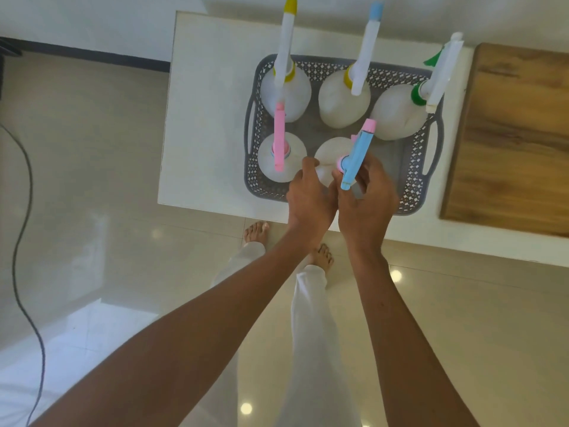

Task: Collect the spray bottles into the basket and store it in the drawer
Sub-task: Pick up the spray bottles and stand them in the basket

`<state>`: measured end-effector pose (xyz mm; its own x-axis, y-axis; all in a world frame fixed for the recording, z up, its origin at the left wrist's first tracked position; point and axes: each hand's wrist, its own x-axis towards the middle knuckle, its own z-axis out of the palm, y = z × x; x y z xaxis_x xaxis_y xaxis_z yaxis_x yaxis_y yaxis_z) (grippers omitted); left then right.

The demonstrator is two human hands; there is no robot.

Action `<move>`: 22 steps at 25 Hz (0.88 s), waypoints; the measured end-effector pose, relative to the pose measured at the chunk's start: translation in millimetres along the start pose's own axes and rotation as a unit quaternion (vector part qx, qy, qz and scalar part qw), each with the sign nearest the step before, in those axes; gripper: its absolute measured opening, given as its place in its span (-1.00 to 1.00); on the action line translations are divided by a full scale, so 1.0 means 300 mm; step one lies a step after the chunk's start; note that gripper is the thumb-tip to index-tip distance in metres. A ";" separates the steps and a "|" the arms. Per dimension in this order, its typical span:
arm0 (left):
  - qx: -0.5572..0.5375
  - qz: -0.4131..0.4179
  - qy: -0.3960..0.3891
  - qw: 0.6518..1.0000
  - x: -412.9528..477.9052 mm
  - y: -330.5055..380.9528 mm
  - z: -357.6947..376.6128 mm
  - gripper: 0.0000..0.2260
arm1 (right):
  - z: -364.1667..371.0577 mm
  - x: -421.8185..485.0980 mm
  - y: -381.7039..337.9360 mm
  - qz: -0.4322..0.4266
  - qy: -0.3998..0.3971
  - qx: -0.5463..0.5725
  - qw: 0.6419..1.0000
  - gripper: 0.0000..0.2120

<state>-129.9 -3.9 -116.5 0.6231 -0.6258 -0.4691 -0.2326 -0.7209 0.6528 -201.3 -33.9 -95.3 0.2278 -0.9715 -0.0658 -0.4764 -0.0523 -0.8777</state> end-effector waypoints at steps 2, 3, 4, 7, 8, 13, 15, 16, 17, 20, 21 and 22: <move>0.005 0.013 -0.016 1.000 0.009 -0.004 0.005 -0.60 | 0.012 0.011 0.003 -0.001 0.006 0.000 1.000 -0.67; 0.005 0.017 -0.022 1.000 0.013 -0.009 0.006 -0.59 | 0.019 0.018 0.006 0.003 0.008 0.000 1.000 -0.68; 0.006 0.020 -0.027 0.999 0.015 -0.014 0.006 -0.59 | 0.027 0.026 0.010 0.006 0.011 -0.004 1.000 -0.70; 0.009 0.028 -0.041 0.999 0.020 -0.022 0.000 -0.56 | 0.044 0.052 0.015 0.015 0.015 -0.025 0.999 -0.72; 0.011 0.033 -0.045 0.998 0.022 -0.023 -0.001 -0.55 | 0.047 0.060 0.015 0.020 0.014 -0.027 0.999 -0.71; -0.001 0.072 -0.037 0.997 -0.004 -0.041 -0.019 -0.54 | 0.045 0.049 0.036 0.056 0.002 -0.041 0.998 -0.62; 0.001 0.105 -0.025 0.994 -0.044 -0.054 -0.028 -0.54 | 0.028 0.023 0.043 0.094 0.006 -0.021 0.995 -0.53; 0.005 0.121 -0.022 0.992 -0.074 -0.063 -0.030 -0.55 | 0.013 0.002 0.047 0.111 0.019 -0.011 0.994 -0.49; 0.011 0.132 -0.023 0.991 -0.107 -0.070 -0.032 -0.56 | -0.006 -0.023 0.053 0.124 0.036 -0.005 0.992 -0.46; 0.070 0.184 -0.032 0.980 -0.212 -0.105 -0.037 -0.66 | -0.087 -0.140 0.076 0.142 0.077 -0.003 0.987 -0.46; 0.083 0.221 -0.040 0.971 -0.249 -0.119 -0.037 -0.69 | -0.119 -0.188 0.089 0.147 0.086 -0.011 0.985 -0.49; 0.077 0.263 -0.062 0.960 -0.287 -0.130 -0.035 -0.71 | -0.150 -0.240 0.107 0.153 0.091 -0.023 0.984 -0.53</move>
<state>-166.8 81.2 -95.3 0.2980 -0.9388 -0.1728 -0.6043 -0.3256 0.7272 -271.3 24.1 -97.4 -0.0866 -0.9685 -0.2336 -0.5380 0.2428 -0.8073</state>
